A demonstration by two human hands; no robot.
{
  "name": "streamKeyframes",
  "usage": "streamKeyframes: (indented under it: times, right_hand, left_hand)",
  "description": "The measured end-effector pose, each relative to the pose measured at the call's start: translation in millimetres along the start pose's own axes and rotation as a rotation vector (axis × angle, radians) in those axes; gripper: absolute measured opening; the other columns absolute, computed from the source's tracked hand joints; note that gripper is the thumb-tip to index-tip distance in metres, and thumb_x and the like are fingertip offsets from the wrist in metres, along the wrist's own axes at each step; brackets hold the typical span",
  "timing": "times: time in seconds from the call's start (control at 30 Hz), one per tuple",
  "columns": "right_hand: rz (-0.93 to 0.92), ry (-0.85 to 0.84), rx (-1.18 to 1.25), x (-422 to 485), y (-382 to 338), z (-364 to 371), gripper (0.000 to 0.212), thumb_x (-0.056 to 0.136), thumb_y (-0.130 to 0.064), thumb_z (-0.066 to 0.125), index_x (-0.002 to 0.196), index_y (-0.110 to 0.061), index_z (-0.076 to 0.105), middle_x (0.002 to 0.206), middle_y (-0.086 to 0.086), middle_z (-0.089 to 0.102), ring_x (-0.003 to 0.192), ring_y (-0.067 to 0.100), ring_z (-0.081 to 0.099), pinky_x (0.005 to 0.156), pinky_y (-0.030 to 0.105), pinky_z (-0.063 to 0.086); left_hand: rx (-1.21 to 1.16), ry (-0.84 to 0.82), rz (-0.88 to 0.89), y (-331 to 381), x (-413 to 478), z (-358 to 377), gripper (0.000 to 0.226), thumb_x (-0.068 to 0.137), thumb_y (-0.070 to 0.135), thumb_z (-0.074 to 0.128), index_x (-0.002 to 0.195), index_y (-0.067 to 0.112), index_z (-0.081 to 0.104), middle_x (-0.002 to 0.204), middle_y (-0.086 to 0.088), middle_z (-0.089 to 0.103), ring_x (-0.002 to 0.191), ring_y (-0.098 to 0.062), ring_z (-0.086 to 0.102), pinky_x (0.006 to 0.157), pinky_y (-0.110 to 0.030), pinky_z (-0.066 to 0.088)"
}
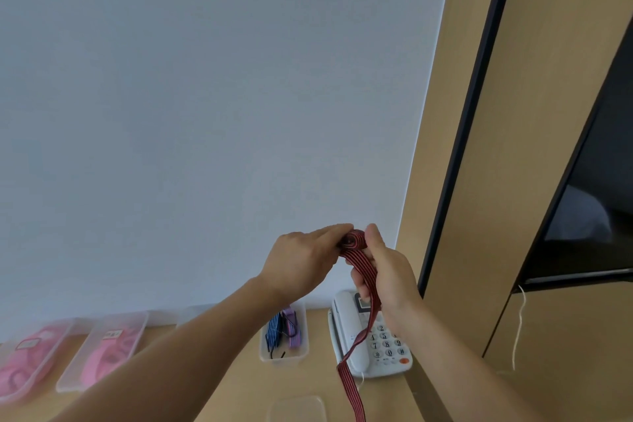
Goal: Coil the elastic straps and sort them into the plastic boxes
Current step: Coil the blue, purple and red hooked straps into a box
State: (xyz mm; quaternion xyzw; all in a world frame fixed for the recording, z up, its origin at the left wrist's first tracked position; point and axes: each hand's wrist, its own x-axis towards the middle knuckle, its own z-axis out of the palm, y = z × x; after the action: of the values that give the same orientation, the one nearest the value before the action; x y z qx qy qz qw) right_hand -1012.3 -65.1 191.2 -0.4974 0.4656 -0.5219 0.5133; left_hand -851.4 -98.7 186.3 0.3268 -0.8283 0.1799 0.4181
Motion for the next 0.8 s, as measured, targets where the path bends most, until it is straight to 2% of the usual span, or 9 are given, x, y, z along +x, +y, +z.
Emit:
streamKeyframes:
  times: [0.13,0.2,0.3,0.37,0.43,0.5,0.57,0.7,0.8]
  right_hand:
    - [-0.003,-0.002,0.015,1.0,0.2,0.9,0.056,0.091,-0.06,0.053,0.077,-0.007,0.068,0.055,0.006,0.056,0.041,0.015,0.042,0.04,0.021,0.035]
    - [-0.024,-0.013,0.044,0.6,0.5,1.9,0.053,0.091,-0.056,0.055,0.081,-0.005,0.068,0.057,0.004,0.056,0.042,0.013,0.042,0.041,0.022,0.036]
    - [-0.095,-0.017,0.05,-0.8,0.0,3.2,0.057,0.083,-0.057,0.061,0.089,0.0,0.065,0.057,0.001,0.056,0.043,0.012,0.041,0.043,0.022,0.034]
    - [-0.139,-0.004,0.019,-1.3,-0.1,3.6,0.056,0.08,-0.055,0.062,0.087,0.0,0.062,0.057,0.001,0.057,0.043,0.011,0.041,0.043,0.023,0.034]
    - [-0.167,0.017,-0.021,-1.4,1.5,3.7,0.043,0.089,-0.045,0.062,0.081,-0.004,0.061,0.058,0.0,0.058,0.043,0.011,0.042,0.044,0.023,0.034]
    - [-0.186,0.025,-0.047,-2.0,3.8,3.7,0.034,0.094,-0.037,0.061,0.078,-0.006,0.061,0.058,0.0,0.059,0.044,0.011,0.043,0.044,0.023,0.034]
    - [-0.194,0.019,-0.064,-2.6,5.3,3.5,0.03,0.095,-0.033,0.062,0.078,-0.008,0.063,0.059,0.0,0.06,0.044,0.011,0.043,0.043,0.021,0.035]
    - [-0.132,0.029,-0.112,-2.2,4.8,1.7,0.041,0.092,-0.041,0.063,0.081,-0.002,0.064,0.057,0.001,0.062,0.044,0.012,0.047,0.043,0.022,0.04]
    - [-0.108,0.044,-0.127,-3.1,6.9,-1.4,0.045,0.091,-0.044,0.063,0.081,-0.001,0.063,0.054,0.002,0.061,0.042,0.012,0.046,0.042,0.023,0.04]
  left_hand:
    - [0.102,0.078,0.159,-8.6,0.7,2.2,0.057,0.074,-0.008,0.071,0.126,0.013,0.06,0.11,-0.009,0.074,0.055,-0.026,0.066,0.043,-0.032,0.053]
    - [0.057,0.09,0.1,-10.6,0.1,3.9,0.053,0.075,-0.01,0.073,0.125,0.009,0.067,0.119,-0.014,0.071,0.074,-0.029,0.074,0.054,-0.035,0.06]
    - [-0.324,-0.018,-0.372,-2.3,2.7,1.9,0.054,0.09,0.0,0.061,0.141,0.015,0.053,0.13,-0.002,0.065,0.107,-0.019,0.069,0.086,-0.023,0.056]
    - [-0.736,-0.171,-0.8,0.5,10.7,-3.8,0.05,0.093,0.015,0.057,0.142,0.013,0.05,0.121,0.002,0.069,0.105,-0.018,0.069,0.089,-0.023,0.055]
    - [-1.096,-0.284,-1.047,3.3,17.8,-9.8,0.046,0.089,0.037,0.055,0.125,0.01,0.065,0.11,-0.006,0.074,0.103,-0.022,0.07,0.087,-0.034,0.057]
    - [-1.256,-0.385,-1.051,6.5,19.2,-14.0,0.046,0.09,0.046,0.05,0.109,0.008,0.071,0.101,-0.01,0.075,0.103,-0.025,0.07,0.091,-0.04,0.054]
    - [-1.269,-0.412,-0.97,10.0,18.2,-13.8,0.041,0.093,0.044,0.054,0.102,0.007,0.071,0.094,-0.01,0.074,0.101,-0.026,0.07,0.099,-0.046,0.05]
    - [-1.173,-0.296,-0.948,9.8,19.8,-14.9,0.025,0.096,0.026,0.061,0.108,0.006,0.069,0.109,-0.006,0.075,0.101,-0.018,0.07,0.095,-0.041,0.049]
    - [-1.078,-0.251,-0.926,8.2,22.1,-17.1,0.022,0.096,0.021,0.062,0.108,0.004,0.068,0.108,-0.008,0.075,0.097,-0.022,0.071,0.089,-0.039,0.05]
